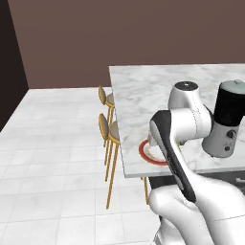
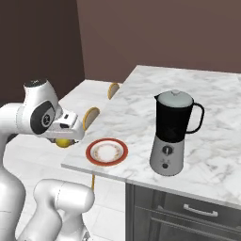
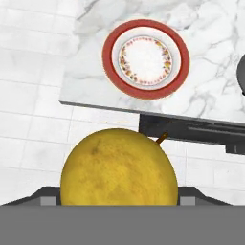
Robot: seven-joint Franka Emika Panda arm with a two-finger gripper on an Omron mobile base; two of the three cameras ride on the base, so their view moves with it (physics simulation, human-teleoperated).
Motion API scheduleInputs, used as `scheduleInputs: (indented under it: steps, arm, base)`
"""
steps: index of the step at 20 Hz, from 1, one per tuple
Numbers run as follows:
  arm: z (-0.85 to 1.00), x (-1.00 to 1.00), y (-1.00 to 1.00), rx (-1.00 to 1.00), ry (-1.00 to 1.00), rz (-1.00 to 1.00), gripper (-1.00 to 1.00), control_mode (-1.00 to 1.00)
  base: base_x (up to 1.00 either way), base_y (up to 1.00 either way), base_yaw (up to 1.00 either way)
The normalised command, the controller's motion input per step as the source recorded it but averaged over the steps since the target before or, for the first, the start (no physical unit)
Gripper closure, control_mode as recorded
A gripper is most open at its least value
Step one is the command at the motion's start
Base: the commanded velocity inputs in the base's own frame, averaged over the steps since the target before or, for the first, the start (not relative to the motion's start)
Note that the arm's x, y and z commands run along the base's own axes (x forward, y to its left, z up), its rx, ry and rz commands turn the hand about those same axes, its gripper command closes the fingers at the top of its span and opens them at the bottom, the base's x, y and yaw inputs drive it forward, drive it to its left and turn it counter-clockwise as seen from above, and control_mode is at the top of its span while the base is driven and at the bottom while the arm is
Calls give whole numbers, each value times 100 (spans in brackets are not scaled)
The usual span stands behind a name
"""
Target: Pick the pear and mango from the fridge and place them on the plate next to the blender to make a fruit smoothie.
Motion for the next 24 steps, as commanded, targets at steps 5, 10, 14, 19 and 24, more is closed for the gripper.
scheduleInputs:
  steps: [5, 10, 14, 19, 24]
  arm:
    - [-58, 93, -33, 0, 15, 0, 100, -100]
    - [-44, 83, -41, 0, 2, 0, 100, -100]
    - [-46, 50, -13, -1, 1, 0, 100, -100]
    - [-76, 33, 0, -1, 0, -1, 100, -100]
    - [-69, 49, 0, 0, 0, -1, 100, -100]
  base:
    - [0, 0, 0]
    - [0, 0, 0]
    - [0, 0, 0]
    - [0, 0, 0]
    - [0, 0, 0]
